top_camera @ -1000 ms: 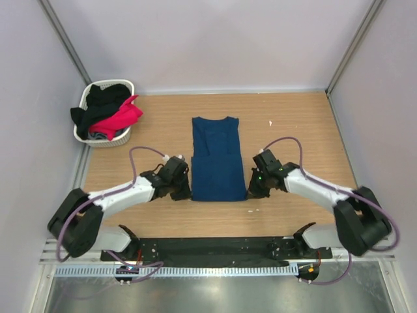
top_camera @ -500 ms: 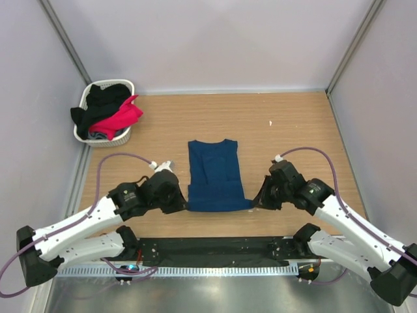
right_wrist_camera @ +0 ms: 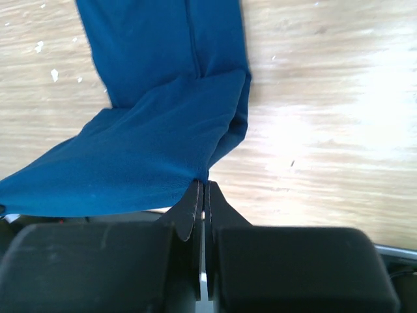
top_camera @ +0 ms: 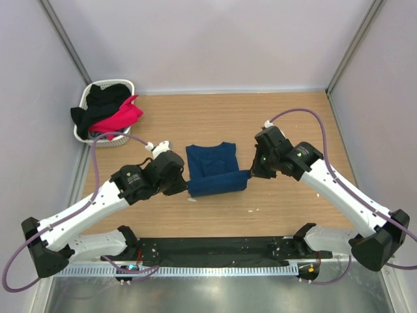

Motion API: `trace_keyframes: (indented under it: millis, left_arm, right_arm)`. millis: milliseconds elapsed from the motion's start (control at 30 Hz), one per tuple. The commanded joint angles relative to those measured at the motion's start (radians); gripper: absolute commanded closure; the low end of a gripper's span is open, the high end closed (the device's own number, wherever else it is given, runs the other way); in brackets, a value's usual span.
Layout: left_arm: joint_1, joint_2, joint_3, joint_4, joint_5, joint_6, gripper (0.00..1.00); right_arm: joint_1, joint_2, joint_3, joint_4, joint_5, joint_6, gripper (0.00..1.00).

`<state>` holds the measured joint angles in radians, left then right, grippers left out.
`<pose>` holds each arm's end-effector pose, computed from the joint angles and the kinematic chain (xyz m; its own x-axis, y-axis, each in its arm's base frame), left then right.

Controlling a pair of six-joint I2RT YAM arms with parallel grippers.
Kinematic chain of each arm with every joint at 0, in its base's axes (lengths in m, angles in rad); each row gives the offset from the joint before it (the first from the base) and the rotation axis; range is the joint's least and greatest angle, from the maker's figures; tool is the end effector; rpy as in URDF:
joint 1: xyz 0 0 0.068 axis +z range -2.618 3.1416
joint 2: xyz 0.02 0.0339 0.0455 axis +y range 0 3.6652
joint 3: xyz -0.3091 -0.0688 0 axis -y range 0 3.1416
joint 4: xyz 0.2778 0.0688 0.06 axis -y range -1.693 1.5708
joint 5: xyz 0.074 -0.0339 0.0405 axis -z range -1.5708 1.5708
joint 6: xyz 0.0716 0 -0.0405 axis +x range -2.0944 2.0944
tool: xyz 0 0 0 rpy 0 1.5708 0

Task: Fold and stack the t-shirts
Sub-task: Fold the tshirt

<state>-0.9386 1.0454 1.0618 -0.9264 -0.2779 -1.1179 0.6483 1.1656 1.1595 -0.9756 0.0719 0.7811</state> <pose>0.1514 -0.1735 0.3327 -0.8122 -0.3544 -0.4633 -0.1236 0.8808 -0.4571 0.2080 0.1511 0.3350 -0.8723 0.2202 -0.4366 0.0615 0.9352 0.3488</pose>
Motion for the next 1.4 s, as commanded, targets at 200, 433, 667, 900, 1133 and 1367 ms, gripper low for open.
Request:
trace_keyframes:
  millis: [200,433,667,900,1133,1367]
  left_arm:
    - [0.171,0.064,0.035,0.107,-0.003,0.112,1.00]
    - [0.248,0.116,0.047,0.195,0.026,0.164,1.00]
    - [0.322,0.171,0.006,0.290,0.063,0.181,1.00]
    - [0.397,0.264,-0.006,0.359,0.109,0.190,1.00]
    - [0.466,0.376,0.006,0.432,0.152,0.219,1.00]
    - [0.507,0.490,0.069,0.455,0.166,0.282,1.00]
  right_arm:
    - [-0.027,0.097,0.095,0.034,0.155,-0.075,0.99]
    - [-0.068,0.193,0.181,0.098,0.204,-0.131,0.99]
    - [-0.127,0.278,0.169,0.196,0.141,-0.161,0.99]
    - [-0.193,0.408,0.233,0.262,0.083,-0.210,0.99]
    - [-0.226,0.569,0.342,0.276,0.052,-0.253,0.99]
    - [-0.245,0.698,0.434,0.310,0.023,-0.261,0.99]
